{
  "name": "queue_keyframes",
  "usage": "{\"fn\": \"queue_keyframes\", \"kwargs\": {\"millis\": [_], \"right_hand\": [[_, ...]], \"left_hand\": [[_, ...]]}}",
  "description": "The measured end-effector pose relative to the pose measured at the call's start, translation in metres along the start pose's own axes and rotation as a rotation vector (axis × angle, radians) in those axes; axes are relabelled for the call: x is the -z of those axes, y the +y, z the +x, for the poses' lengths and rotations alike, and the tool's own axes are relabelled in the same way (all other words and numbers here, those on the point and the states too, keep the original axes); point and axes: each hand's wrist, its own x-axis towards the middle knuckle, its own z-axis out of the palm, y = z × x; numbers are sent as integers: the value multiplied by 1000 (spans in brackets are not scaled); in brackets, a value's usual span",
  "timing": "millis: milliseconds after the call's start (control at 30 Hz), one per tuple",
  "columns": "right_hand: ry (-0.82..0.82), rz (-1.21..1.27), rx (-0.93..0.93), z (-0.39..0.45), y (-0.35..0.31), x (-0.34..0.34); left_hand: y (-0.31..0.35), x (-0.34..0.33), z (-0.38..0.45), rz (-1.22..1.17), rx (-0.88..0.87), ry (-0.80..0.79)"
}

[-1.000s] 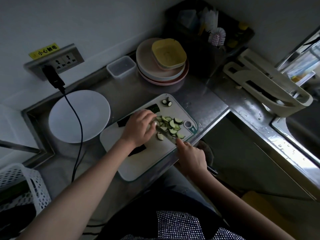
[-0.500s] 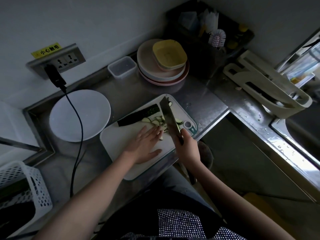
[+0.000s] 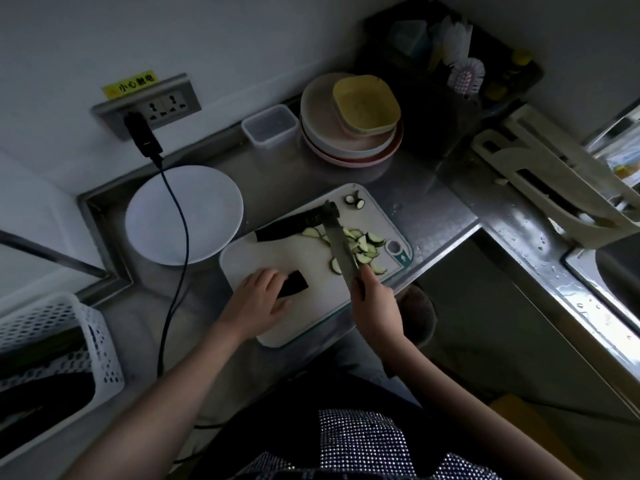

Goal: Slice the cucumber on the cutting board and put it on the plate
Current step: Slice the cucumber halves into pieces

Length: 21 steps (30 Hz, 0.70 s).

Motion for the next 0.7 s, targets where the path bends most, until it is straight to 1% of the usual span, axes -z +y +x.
{"fn": "queue_keyframes", "kwargs": {"millis": [33,133,233,300,500,700], "right_hand": [[-22,2,15,-2,-3,-4],[-86,-132,111,-10,-7,-16],[-127,-212,158,-16,-9,-24],[-144,-243,168,-18,-10,-28],[-173,-260,174,-23,-13,-36],[-206,-294,159,-25,-12,-40]], "left_hand": [[-1,-3,-5,-5,-1,-2],[3,-9,-10,-24,-17,8],[8,-11,-4,16,-87,51],[11,-12,3,24,-120,70],[11,-12,14,-48,-148,60],[7,-18,12,-9,-198,127]]}}
